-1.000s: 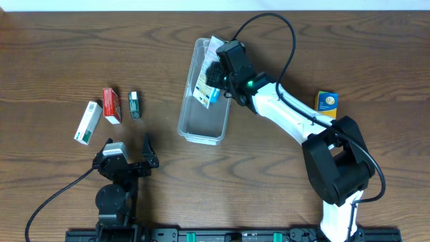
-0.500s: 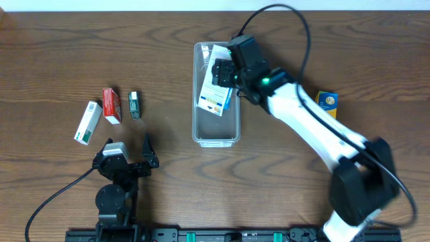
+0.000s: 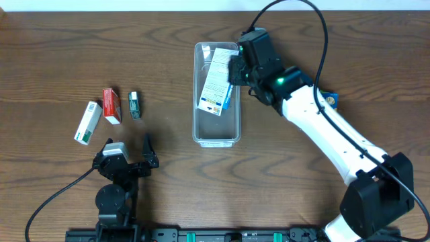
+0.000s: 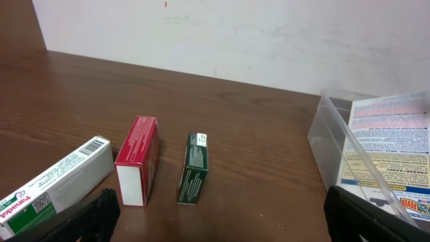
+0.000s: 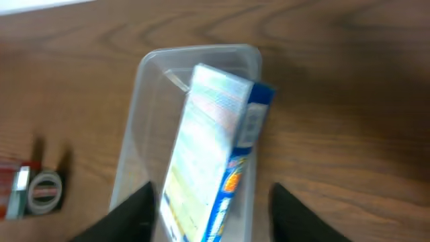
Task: Pack container
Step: 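Open right gripper and withdraw toward the yellow box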
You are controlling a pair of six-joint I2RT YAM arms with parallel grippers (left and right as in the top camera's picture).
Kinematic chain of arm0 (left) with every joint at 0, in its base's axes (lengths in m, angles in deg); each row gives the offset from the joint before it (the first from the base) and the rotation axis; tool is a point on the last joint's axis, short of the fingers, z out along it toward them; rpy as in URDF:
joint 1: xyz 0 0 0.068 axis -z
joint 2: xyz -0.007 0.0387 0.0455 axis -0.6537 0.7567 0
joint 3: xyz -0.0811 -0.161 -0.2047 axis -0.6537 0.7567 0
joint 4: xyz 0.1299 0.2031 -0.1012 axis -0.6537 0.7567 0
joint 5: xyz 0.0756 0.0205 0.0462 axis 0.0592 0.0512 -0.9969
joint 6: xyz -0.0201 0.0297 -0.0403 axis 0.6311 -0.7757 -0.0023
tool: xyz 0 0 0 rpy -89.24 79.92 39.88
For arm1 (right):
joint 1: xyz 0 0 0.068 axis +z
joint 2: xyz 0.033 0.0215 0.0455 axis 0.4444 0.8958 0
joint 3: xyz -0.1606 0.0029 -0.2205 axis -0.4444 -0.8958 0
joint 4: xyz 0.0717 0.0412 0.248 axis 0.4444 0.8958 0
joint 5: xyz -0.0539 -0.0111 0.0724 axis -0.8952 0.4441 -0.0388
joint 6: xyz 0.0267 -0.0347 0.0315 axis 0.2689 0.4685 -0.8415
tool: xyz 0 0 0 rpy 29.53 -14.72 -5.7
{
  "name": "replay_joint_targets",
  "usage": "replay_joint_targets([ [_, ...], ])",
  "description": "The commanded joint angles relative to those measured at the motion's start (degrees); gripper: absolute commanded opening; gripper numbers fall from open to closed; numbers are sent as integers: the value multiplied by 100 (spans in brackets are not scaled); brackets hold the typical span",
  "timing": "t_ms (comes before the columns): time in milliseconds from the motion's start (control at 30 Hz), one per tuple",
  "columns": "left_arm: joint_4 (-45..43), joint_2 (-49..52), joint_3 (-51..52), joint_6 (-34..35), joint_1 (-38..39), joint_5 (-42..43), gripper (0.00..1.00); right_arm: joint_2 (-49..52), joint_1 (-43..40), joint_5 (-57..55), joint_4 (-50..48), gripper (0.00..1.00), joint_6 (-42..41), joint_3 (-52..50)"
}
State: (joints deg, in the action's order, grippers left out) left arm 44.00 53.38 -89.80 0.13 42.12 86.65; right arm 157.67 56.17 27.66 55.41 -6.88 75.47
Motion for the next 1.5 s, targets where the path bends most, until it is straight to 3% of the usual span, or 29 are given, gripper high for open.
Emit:
replay_joint_targets([
  [0, 192, 7, 131, -74, 17, -48, 98, 162, -345, -114, -122, 41, -44, 28],
  [167, 192, 7, 131, -74, 17, -48, 98, 590, -702, 444, -605, 31, -44, 28],
  [400, 192, 7, 131, -74, 17, -48, 98, 1248, -1019, 1113, -1462, 4, -256, 28],
  [867, 192, 7, 131, -74, 17, -48, 98, 1661, -1016, 2159, -2616, 1, -166, 28],
  [1467, 192, 7, 131, -74, 17, -48, 98, 1606, -1054, 2736, -2428, 1, 302, 28],
])
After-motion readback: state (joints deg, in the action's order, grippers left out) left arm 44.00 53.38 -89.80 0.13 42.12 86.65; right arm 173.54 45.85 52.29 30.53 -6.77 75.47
